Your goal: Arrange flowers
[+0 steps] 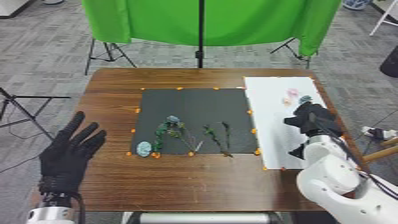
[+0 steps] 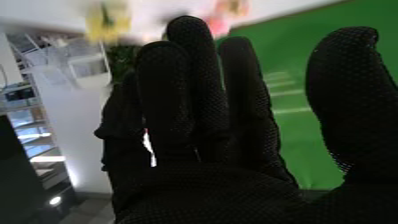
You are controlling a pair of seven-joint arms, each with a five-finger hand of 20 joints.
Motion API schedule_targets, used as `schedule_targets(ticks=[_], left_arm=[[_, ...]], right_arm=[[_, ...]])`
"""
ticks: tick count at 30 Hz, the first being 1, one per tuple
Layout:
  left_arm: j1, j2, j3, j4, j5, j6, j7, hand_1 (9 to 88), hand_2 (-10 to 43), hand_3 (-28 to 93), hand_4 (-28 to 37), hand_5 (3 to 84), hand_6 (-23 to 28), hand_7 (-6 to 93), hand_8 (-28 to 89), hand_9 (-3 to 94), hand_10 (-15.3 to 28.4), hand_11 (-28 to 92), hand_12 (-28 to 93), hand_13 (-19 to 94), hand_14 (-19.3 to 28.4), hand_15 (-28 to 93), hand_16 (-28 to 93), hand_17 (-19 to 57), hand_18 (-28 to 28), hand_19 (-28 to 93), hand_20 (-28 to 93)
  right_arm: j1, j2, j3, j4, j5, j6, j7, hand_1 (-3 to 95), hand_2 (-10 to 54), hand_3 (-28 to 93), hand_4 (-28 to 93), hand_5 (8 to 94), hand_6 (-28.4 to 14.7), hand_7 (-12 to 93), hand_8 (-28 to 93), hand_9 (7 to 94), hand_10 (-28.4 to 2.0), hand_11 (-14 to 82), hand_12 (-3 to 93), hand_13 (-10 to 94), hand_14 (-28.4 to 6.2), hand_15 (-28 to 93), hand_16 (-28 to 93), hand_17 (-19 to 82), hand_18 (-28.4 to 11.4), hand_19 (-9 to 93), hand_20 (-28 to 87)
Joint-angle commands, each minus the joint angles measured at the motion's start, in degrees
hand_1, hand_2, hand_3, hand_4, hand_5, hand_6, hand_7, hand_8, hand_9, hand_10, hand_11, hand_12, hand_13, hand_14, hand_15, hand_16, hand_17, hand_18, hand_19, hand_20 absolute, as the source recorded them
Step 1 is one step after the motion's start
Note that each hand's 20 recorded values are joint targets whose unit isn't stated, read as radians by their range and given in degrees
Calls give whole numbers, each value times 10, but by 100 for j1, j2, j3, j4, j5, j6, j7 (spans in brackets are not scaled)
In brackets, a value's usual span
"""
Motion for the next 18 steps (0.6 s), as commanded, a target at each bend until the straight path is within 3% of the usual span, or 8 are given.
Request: schedule_targets(ticks=[1, 4, 8, 10, 14, 18], left_arm=[[86, -33, 44, 58, 20, -5, -70, 185, 64, 770, -283, 308, 47, 116, -106, 291, 178, 178, 98, 212, 269, 410, -76, -92, 284, 575, 42], [106, -24, 37, 59, 7, -9, -87, 185, 64, 770, -283, 308, 46, 116, -106, 291, 178, 178, 98, 212, 269, 409, -76, -92, 284, 574, 44], [149, 40, 75, 92, -140, 108, 45, 184, 63, 771, -283, 307, 46, 117, -107, 291, 178, 177, 99, 212, 269, 408, -76, -92, 284, 573, 46], [169, -35, 30, 98, -74, 38, -51, 184, 63, 771, -283, 308, 46, 117, -107, 291, 177, 177, 98, 212, 269, 408, -76, -91, 284, 573, 47], [155, -68, 50, 105, -76, 54, -20, 183, 63, 769, -283, 307, 46, 118, -106, 291, 178, 178, 98, 212, 268, 408, -75, -90, 284, 572, 50], [151, -16, 88, 104, -98, 66, 27, 182, 64, 767, -283, 307, 46, 117, -107, 290, 177, 176, 98, 212, 269, 408, -75, -90, 284, 571, 52]], right_arm=[[83, 36, 386, 38, -631, -109, 478, 338, -95, 754, -283, 616, -5, 128, -120, 701, -150, 301, 155, 599, -133, 744, 144, 221, -273, 805, 473], [-96, 130, 596, 76, -559, -151, 566, 345, -95, 753, -282, 613, -6, 127, -120, 701, -154, 311, 160, 601, -133, 752, 145, 224, -277, 809, 471], [6, 202, 521, 285, -524, -274, 730, 350, -95, 754, -282, 608, -9, 125, -120, 701, -156, 320, 162, 603, -133, 757, 145, 225, -278, 812, 467], [41, 201, 522, 388, -397, -346, 779, 350, -95, 754, -283, 606, -9, 125, -119, 700, -156, 321, 161, 603, -133, 758, 144, 226, -278, 813, 465], [124, 242, 444, 586, -330, -378, 855, 351, -95, 753, -283, 595, -10, 124, -120, 689, -160, 324, 160, 599, -135, 759, 143, 227, -279, 815, 462], [290, 261, 291, 766, -260, -429, 883, 349, -95, 755, -283, 579, -11, 123, -119, 670, -164, 323, 157, 588, -138, 761, 141, 226, -282, 817, 459]])
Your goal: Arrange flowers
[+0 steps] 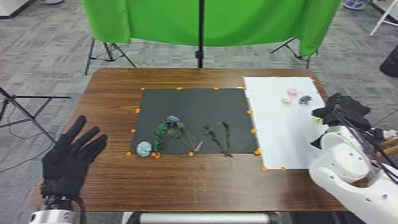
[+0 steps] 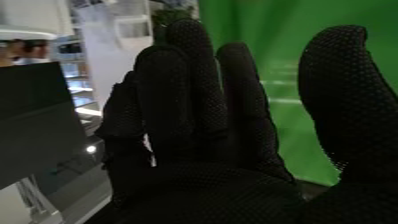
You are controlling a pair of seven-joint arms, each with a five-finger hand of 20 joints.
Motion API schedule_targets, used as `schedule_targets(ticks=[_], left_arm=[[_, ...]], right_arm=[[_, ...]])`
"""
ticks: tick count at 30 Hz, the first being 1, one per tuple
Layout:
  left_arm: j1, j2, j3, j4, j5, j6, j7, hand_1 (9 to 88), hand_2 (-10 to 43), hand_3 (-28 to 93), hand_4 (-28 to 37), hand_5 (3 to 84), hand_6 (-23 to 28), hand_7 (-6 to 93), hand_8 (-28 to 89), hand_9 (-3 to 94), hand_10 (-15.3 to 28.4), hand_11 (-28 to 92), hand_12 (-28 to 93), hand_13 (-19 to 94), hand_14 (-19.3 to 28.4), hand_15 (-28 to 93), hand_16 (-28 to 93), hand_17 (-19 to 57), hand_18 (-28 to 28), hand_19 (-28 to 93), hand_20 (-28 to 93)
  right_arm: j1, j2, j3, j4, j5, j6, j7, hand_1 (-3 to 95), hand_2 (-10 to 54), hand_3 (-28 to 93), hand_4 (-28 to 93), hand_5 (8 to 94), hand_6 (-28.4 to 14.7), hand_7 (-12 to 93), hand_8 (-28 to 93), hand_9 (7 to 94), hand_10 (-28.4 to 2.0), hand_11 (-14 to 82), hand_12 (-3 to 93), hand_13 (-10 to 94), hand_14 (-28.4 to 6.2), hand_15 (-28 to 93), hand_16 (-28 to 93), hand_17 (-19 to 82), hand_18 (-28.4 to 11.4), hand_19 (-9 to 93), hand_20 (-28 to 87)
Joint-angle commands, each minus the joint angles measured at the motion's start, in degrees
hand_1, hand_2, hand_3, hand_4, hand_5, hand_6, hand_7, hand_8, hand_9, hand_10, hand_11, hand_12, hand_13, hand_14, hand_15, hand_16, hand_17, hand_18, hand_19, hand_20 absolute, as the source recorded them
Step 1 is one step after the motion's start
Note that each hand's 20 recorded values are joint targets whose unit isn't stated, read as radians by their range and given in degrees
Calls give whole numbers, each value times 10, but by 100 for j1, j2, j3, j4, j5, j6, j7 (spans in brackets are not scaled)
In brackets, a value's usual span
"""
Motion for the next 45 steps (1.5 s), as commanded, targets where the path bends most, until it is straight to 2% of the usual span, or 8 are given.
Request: schedule_targets(ticks=[1, 8, 18, 21, 24, 32, 37, 45], left_arm=[[72, -59, 41, 45, -23, 37, -16, 182, 64, 768, -283, 306, 46, 117, -107, 290, 177, 176, 98, 213, 269, 408, -75, -90, 284, 571, 52], [90, 88, 101, 38, -149, 120, 125, 182, 63, 769, -283, 306, 46, 117, -106, 290, 177, 175, 99, 213, 269, 407, -75, -89, 284, 569, 56], [18, 53, 142, 63, -141, 94, 76, 184, 62, 770, -283, 305, 46, 116, -106, 290, 177, 176, 99, 212, 269, 407, -74, -89, 284, 567, 60], [-14, -34, 86, 53, -54, 29, -26, 185, 62, 770, -283, 305, 46, 116, -106, 290, 177, 177, 99, 212, 269, 406, -74, -89, 284, 567, 60], [-7, -67, 48, 40, -56, 53, -42, 186, 62, 770, -283, 305, 46, 116, -106, 290, 177, 177, 99, 212, 269, 407, -74, -88, 284, 566, 62], [46, -120, -10, 12, -39, 76, -96, 187, 61, 772, -283, 305, 46, 118, -106, 291, 177, 175, 98, 212, 269, 407, -75, -89, 284, 565, 64], [79, 32, 28, -5, -122, 147, 53, 191, 61, 772, -283, 305, 46, 119, -107, 291, 178, 176, 98, 213, 269, 408, -75, -88, 284, 565, 66], [80, 6, 22, -13, -93, 133, 32, 192, 60, 774, -283, 305, 46, 118, -107, 291, 178, 177, 98, 212, 269, 409, -75, -88, 284, 565, 68]], right_arm=[[201, 95, -157, 317, 164, -164, 118, 349, -95, 755, -283, 574, -11, 124, -119, 667, -165, 322, 156, 584, -138, 762, 141, 226, -282, 818, 458], [574, 85, -571, 589, 448, -371, -40, 346, -95, 760, -283, 553, -9, 126, -119, 647, -166, 316, 151, 566, -142, 757, 134, 215, -283, 807, 454], [1627, -154, -1822, 1144, 497, -556, -165, 360, -95, 760, -283, 554, 10, 134, -123, 643, -159, 311, 149, 564, -136, 755, 129, 206, -284, 791, 456], [1783, -231, -2089, 1324, 314, -559, -74, 428, -95, 760, -282, 637, 29, 140, -130, 710, -129, 295, 161, 617, -113, 727, 139, 224, -277, 790, 451], [1730, -241, -2137, 1378, 44, -301, -49, 520, -95, 688, -282, 766, 24, 146, -32, 837, -91, 187, 282, 690, -82, 696, 180, 260, -253, 811, 445], [1272, -243, -1629, 796, -638, 353, -252, 579, -95, 675, -283, 863, 18, 166, 13, 928, -73, 188, 329, 765, -55, 685, 207, 310, -222, 853, 442], [1435, -368, -1704, 296, -807, 621, -548, 574, -95, 689, -283, 871, 12, 162, 17, 933, -75, 197, 325, 772, -55, 687, 206, 315, -221, 860, 441], [2462, -1247, -2934, -108, -566, 634, -1428, 564, -95, 699, -283, 870, 16, 159, 25, 928, -78, 225, 325, 770, -54, 696, 209, 307, -223, 868, 443]])
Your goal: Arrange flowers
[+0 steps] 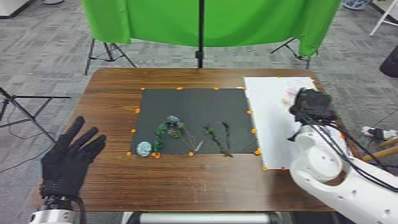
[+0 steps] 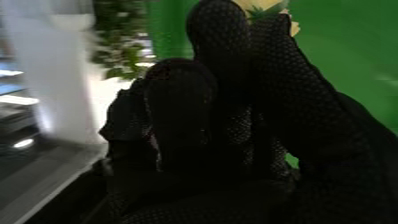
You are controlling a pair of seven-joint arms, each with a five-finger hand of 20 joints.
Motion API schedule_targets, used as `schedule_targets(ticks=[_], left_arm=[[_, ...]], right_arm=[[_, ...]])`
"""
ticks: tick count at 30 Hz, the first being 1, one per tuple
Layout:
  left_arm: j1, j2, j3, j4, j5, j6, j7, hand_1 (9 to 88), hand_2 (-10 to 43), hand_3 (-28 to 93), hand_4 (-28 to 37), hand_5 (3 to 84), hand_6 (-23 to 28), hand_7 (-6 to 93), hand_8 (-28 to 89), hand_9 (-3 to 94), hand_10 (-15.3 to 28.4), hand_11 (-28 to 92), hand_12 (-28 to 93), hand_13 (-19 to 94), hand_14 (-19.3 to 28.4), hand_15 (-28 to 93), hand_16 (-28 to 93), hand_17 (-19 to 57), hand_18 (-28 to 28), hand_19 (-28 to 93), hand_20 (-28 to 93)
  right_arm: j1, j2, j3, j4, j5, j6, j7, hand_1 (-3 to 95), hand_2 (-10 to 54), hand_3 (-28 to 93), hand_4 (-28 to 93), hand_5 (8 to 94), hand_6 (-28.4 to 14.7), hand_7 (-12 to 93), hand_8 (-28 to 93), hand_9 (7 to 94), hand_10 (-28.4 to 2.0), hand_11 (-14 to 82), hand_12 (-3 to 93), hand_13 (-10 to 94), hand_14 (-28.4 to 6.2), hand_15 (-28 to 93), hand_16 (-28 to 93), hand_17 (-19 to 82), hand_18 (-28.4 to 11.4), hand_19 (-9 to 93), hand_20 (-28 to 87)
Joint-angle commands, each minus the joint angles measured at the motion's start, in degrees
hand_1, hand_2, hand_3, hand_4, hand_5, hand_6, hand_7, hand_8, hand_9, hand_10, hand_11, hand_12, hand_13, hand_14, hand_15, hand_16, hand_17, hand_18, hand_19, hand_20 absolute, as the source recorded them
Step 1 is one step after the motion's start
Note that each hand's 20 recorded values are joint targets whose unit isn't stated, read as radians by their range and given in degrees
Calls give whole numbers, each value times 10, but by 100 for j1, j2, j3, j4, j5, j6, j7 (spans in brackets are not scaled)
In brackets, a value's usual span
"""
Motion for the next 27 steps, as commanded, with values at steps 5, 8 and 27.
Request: schedule_targets(ticks=[5, 8, 27], left_arm=[[24, -3, 23, 4, 25, 39, -54, 194, 60, 774, -283, 305, 46, 118, -107, 291, 178, 178, 98, 213, 269, 410, -76, -88, 284, 565, 69], [38, 6, -9, 1, 24, 37, -63, 195, 61, 774, -283, 305, 47, 119, -107, 291, 178, 178, 98, 213, 269, 410, -76, -88, 284, 564, 69], [-157, -50, -62, 51, 129, -78, -382, 201, 60, 777, -283, 305, 47, 120, -108, 291, 178, 180, 97, 212, 269, 411, -77, -87, 284, 565, 71]], right_arm=[[1418, -1598, -1543, -232, 152, 67, -1038, 557, -95, 705, -283, 867, 19, 160, 24, 920, -75, 247, 322, 761, -55, 705, 212, 296, -223, 866, 445], [1530, -1897, -1740, -82, 122, -35, -1253, 555, -95, 705, -283, 863, 21, 162, 23, 917, -75, 254, 320, 755, -56, 710, 213, 293, -223, 865, 445], [2105, -2737, -2864, 752, 109, -481, -1386, 530, -95, 698, -283, 824, 29, 147, 1, 887, -74, 281, 320, 724, -60, 725, 210, 268, -223, 854, 456]])
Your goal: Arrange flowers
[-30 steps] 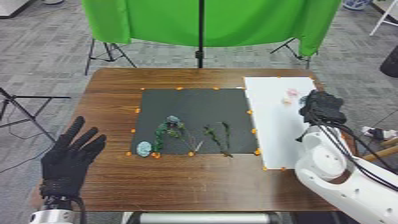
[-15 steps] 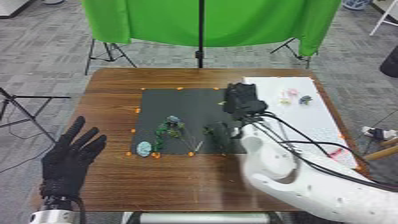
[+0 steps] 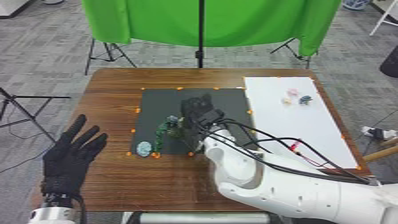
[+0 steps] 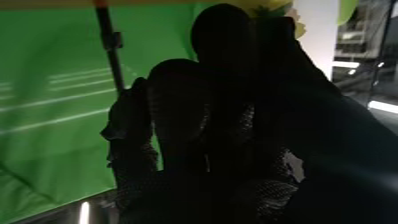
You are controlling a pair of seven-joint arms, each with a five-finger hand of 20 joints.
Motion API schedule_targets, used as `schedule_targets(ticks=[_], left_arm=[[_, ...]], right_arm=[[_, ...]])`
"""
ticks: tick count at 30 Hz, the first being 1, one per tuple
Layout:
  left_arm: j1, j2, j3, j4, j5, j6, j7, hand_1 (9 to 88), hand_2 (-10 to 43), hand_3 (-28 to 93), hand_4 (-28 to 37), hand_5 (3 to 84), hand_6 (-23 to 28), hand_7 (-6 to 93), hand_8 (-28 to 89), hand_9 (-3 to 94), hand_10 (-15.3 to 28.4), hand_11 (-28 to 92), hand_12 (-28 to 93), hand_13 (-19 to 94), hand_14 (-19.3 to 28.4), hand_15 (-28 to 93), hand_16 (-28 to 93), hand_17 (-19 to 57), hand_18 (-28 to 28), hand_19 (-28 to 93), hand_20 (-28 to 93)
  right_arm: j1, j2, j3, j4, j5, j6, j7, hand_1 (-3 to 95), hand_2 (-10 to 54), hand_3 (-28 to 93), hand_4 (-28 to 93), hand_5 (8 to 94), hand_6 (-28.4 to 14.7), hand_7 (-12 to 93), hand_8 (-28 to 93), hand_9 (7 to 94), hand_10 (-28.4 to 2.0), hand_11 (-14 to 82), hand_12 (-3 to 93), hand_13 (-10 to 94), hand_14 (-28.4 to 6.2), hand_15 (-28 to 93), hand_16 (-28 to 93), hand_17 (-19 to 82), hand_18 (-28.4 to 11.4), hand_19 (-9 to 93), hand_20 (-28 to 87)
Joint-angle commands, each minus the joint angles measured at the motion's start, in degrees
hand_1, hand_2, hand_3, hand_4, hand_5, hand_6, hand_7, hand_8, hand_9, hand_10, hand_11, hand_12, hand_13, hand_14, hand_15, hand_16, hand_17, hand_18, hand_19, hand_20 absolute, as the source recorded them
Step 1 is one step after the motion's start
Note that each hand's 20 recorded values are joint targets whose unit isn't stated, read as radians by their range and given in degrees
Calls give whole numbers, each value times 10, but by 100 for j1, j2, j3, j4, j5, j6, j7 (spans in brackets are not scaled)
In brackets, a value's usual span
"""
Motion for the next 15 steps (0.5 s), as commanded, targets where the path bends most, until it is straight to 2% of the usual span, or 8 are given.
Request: schedule_targets(ticks=[1, 2, 3, 6, 10, 12, 15], left_arm=[[-67, -95, -54, 47, 131, -94, -269, 202, 59, 777, -283, 305, 47, 120, -108, 291, 178, 180, 97, 212, 269, 411, -77, -87, 284, 565, 71], [-71, -119, -54, 53, 162, -123, -286, 202, 60, 777, -283, 305, 47, 119, -108, 291, 178, 180, 97, 212, 269, 411, -77, -87, 284, 565, 71], [-95, -184, -73, 61, 210, -168, -378, 203, 60, 776, -283, 305, 47, 120, -108, 291, 178, 179, 97, 212, 269, 411, -77, -87, 284, 565, 71], [-103, -144, -72, 64, 191, -161, -380, 204, 60, 778, -283, 305, 47, 119, -108, 290, 178, 180, 97, 212, 269, 410, -77, -87, 284, 565, 71], [-86, -152, -105, 48, 191, -154, -440, 206, 58, 781, -283, 305, 47, 120, -108, 291, 178, 180, 97, 212, 269, 411, -77, -88, 284, 565, 71], [-106, -204, -125, 52, 237, -197, -515, 206, 58, 781, -283, 305, 47, 119, -108, 291, 178, 181, 97, 212, 269, 412, -77, -88, 284, 565, 71], [-94, -271, -162, 38, 281, -215, -588, 208, 57, 783, -283, 305, 47, 119, -108, 291, 178, 181, 97, 212, 268, 412, -77, -87, 284, 566, 71]], right_arm=[[237, -320, -321, 265, -65, -62, 108, 529, -95, 697, -283, 823, 29, 147, 0, 886, -74, 282, 320, 723, -60, 725, 210, 268, -223, 854, 457], [250, -352, -343, 290, -44, -87, 114, 527, -95, 696, -283, 821, 30, 147, -1, 885, -74, 282, 319, 722, -61, 726, 209, 267, -224, 853, 457], [247, -377, -360, 321, -56, -90, 138, 526, -95, 696, -283, 819, 29, 146, -2, 884, -74, 283, 319, 721, -61, 726, 209, 265, -224, 852, 457], [255, -432, -405, 374, -90, -136, 188, 521, -95, 694, -283, 813, 30, 145, -3, 879, -77, 285, 317, 716, -62, 728, 207, 263, -224, 850, 458], [127, -432, -336, 372, -224, -425, 140, 505, -95, 698, -283, 779, 28, 144, -15, 860, -80, 288, 316, 698, -70, 738, 201, 254, -226, 843, 467], [84, -395, -330, 331, -190, -545, 158, 481, -95, 725, -283, 752, 27, 144, -22, 853, -81, 289, 314, 691, -71, 742, 200, 251, -228, 842, 469], [-10, -340, -257, 278, -196, -659, 122, 476, -95, 723, -283, 705, 29, 148, -97, 828, -84, 294, 313, 675, -75, 752, 195, 241, -229, 836, 477]])
